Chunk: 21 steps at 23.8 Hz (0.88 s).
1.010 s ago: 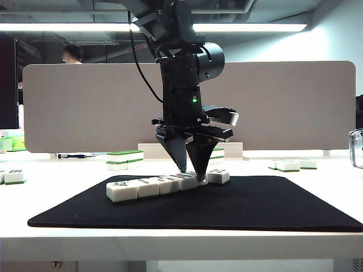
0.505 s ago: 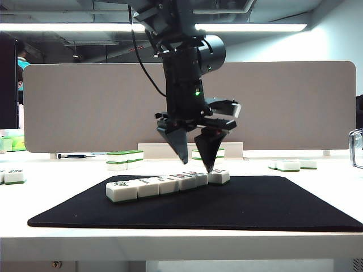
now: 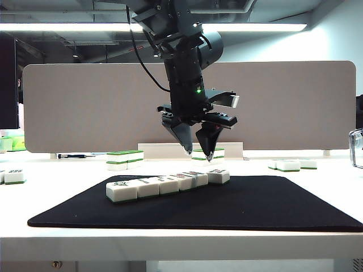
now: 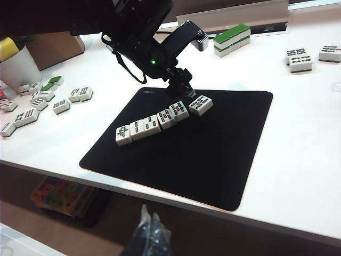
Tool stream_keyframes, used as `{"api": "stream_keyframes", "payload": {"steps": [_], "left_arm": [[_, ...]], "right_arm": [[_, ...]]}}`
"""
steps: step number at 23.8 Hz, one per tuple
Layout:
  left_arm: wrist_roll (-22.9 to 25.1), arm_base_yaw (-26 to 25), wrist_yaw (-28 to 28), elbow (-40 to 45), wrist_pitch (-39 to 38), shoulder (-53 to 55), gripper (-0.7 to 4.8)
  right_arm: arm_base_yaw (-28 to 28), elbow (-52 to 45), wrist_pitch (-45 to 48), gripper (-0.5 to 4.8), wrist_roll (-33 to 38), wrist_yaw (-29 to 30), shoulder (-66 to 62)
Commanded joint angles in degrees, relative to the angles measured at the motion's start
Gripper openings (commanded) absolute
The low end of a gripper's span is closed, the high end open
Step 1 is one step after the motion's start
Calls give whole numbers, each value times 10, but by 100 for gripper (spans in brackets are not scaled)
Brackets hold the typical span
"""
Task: Align six mahjong tiles in a row on the table.
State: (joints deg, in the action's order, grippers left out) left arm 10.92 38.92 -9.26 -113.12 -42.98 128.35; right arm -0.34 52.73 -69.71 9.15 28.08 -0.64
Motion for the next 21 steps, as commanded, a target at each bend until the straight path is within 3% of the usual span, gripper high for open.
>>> {"api": "stream_keyframes", "payload": {"steps": [1, 11, 21], "left_arm": [[11, -1, -2, -2, 2, 7, 268], [11, -2, -26, -2, -14, 13, 268], [11, 0, 2, -2, -26, 14, 268]], "right_arm": [[0, 2, 10, -1, -2, -1, 7], [0, 2, 10, -1, -2, -1, 7], [0, 2, 10, -1, -2, -1, 7]]}}
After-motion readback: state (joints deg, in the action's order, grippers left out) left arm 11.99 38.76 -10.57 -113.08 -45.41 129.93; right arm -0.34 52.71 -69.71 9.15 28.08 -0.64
